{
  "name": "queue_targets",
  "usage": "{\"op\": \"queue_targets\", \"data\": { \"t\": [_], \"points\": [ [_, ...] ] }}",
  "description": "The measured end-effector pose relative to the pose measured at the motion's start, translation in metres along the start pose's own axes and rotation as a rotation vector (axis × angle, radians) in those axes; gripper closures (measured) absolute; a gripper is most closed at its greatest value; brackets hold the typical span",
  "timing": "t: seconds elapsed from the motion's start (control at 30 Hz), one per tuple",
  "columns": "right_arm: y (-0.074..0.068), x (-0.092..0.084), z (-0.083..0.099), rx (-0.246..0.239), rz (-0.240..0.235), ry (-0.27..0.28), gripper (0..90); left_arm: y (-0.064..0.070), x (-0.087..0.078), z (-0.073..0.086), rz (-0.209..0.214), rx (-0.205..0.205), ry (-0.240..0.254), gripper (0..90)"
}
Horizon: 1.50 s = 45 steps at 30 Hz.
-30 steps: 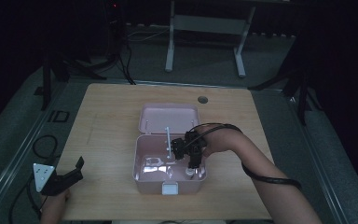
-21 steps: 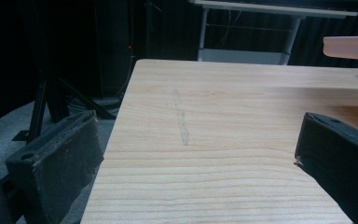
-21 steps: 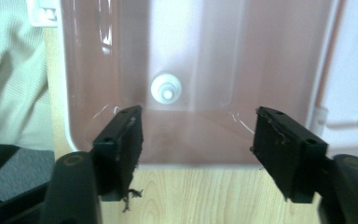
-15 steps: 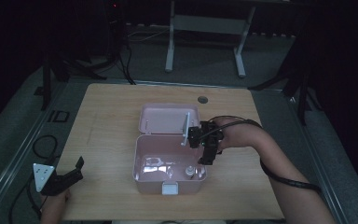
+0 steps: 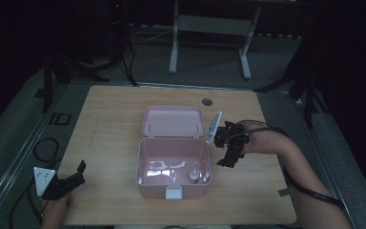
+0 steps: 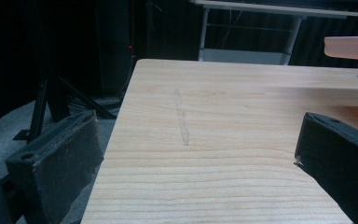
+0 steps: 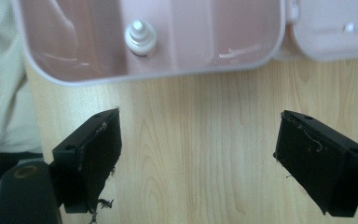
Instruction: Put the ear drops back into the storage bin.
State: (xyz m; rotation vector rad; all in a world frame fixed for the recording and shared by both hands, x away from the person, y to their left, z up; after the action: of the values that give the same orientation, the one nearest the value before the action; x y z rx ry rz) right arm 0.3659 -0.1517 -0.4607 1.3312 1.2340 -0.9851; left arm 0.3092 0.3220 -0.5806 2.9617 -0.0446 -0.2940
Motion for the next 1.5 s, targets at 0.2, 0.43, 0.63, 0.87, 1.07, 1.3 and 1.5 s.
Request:
{"op": "queue_targets", "data": {
  "t": [0.2, 0.43, 0.63, 0.87, 1.07, 1.3, 1.5],
  "points": [
    [0.003, 0.021, 0.020, 0.065, 0.016, 0.016, 14.4, 0.000, 0.000, 0.000, 0.001, 0.002, 0.000, 0.5],
    [0.006, 0.053, 0.043, 0.163, 0.061, 0.077, 14.4, 0.000, 0.000, 0.000, 0.002, 0.001, 0.000, 0.5],
    [0.008, 0.079, 0.061, 0.254, 0.108, 0.147, 14.3, 0.000, 0.000, 0.000, 0.002, 0.001, 0.000, 0.5],
    [0.015, 0.099, 0.081, 0.378, 0.211, 0.231, 13.7, 0.000, 0.000, 0.000, 0.002, -0.001, -0.001, 0.5],
    [0.020, 0.108, 0.093, 0.475, 0.303, 0.291, 13.6, 0.000, 0.000, 0.000, 0.002, 0.000, -0.001, 0.5],
    [0.019, 0.122, 0.106, 0.557, 0.376, 0.323, 13.3, 0.000, 0.000, 0.000, 0.001, 0.001, 0.000, 0.5],
    [0.020, 0.124, 0.114, 0.659, 0.456, 0.387, 13.2, 0.000, 0.000, 0.000, 0.001, 0.000, 0.000, 0.5]
  ]
}}
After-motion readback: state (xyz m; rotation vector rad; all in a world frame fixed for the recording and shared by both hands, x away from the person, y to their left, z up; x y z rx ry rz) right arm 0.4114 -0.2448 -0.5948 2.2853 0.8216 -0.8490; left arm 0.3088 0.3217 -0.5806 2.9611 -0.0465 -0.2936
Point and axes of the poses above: each handheld gripper's, and its own axes: x roughly forward along the jaws, z roughly out of its underside, y roughly to its right, the point moved 9 cm from there along x, roughly forward along the jaws, and after that the axes turned 6 degrees about -x, right-handed, at the moved point
